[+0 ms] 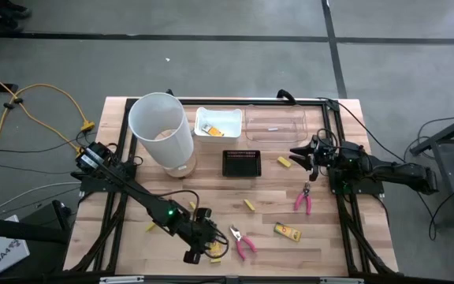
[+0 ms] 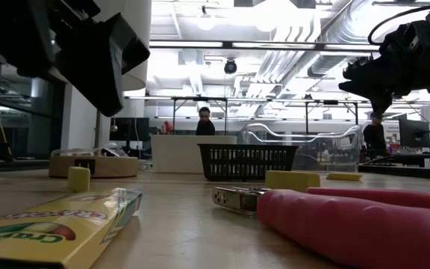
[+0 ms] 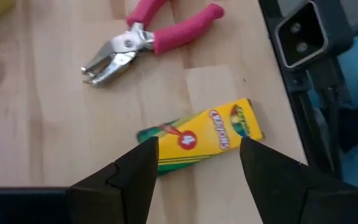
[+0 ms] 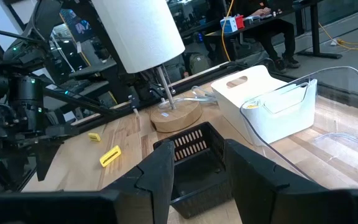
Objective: Pick & Place School Supplies
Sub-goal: Put the yellow crayon box into the white bin
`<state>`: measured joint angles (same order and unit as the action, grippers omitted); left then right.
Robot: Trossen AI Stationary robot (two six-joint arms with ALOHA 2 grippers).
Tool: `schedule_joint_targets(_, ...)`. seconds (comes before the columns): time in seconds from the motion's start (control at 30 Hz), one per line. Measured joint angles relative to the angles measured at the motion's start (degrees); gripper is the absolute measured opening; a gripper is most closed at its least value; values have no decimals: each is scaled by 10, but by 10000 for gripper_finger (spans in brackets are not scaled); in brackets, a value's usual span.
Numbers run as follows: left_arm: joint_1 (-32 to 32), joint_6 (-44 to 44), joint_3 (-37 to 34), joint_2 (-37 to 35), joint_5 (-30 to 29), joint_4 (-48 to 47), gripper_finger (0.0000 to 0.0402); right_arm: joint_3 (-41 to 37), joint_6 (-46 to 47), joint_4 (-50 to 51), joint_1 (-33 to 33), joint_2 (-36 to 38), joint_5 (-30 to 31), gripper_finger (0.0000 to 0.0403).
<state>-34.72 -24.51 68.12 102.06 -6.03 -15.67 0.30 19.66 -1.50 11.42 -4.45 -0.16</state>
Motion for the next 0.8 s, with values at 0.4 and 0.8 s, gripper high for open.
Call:
schedule_joint_targets(0.4,2,140,0,0,31,46,220,0,0,0,0,0,0,133)
schedule_joint_targets(0.8,3,374,0,0,32,41,220,0,0,0,0,0,0,133)
